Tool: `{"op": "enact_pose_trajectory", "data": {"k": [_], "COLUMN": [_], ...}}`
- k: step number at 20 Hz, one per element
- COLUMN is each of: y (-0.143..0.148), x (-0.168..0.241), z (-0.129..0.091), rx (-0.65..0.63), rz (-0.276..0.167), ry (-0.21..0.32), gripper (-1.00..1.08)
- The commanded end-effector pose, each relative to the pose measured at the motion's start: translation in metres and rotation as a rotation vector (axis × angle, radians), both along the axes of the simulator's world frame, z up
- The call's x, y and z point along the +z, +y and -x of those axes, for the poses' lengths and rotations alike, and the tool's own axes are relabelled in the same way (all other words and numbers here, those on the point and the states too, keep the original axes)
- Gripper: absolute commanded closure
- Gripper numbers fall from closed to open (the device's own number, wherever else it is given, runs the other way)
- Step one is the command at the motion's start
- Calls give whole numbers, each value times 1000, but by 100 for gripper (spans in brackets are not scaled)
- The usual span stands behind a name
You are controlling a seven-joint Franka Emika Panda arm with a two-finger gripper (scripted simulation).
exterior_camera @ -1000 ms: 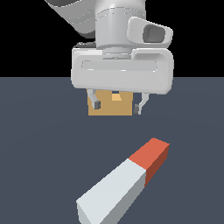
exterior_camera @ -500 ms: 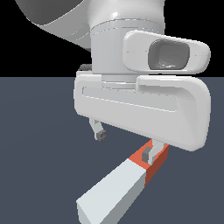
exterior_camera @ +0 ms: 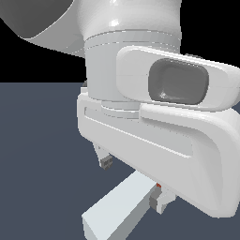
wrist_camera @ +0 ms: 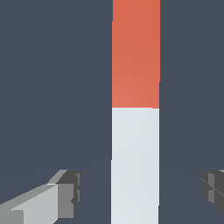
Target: Insert the peg into the horizontal hole in a box.
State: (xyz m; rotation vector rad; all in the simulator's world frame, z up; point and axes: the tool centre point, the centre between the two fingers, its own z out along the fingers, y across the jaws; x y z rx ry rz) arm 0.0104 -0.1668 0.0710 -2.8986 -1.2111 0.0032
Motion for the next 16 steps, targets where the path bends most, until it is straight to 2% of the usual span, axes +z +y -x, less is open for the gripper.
{"op": "enact_pose_trajectory", "data": {"k": [1,16], "y": [0,0], "x": [0,-51], "z": [0,0], "rx": [1,-6], "rz": [0,-1], "ry": [0,-2], "gripper": [-92,-92]}}
